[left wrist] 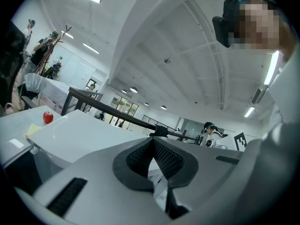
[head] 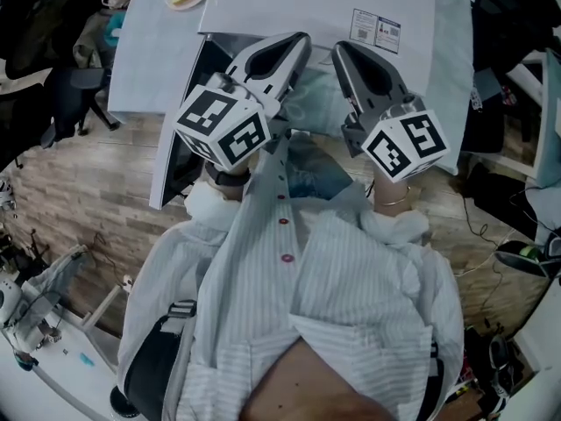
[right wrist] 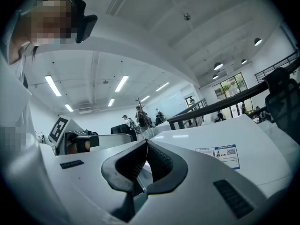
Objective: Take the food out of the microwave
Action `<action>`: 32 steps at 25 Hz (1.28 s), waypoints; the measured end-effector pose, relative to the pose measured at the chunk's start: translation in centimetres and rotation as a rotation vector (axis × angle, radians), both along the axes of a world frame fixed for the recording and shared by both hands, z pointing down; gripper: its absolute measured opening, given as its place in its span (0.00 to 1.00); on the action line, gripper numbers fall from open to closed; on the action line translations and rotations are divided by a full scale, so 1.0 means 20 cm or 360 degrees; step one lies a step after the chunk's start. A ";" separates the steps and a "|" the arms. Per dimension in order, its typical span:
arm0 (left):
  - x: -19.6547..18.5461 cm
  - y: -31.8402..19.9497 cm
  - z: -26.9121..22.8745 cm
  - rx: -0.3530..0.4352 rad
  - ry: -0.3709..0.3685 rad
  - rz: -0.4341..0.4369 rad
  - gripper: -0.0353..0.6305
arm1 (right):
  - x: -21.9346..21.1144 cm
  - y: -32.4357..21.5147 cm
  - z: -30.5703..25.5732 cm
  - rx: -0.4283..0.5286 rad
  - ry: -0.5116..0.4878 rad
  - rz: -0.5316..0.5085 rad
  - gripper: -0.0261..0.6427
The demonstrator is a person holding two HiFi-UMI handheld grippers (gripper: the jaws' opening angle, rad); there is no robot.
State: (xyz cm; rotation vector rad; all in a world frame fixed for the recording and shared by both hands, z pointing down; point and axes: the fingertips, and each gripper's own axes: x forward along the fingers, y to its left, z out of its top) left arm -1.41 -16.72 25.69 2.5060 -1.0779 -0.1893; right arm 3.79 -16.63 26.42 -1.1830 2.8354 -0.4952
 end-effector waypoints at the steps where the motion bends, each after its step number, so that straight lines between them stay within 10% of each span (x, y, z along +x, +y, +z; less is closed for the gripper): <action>1: 0.00 0.00 0.01 -0.0005 0.0002 0.0009 0.06 | 0.00 0.00 0.01 -0.0007 0.0002 0.0013 0.09; 32: -0.09 -0.02 0.65 -0.0480 -0.0001 0.0109 0.06 | -0.05 0.01 0.52 -0.0402 -0.0081 0.0213 0.09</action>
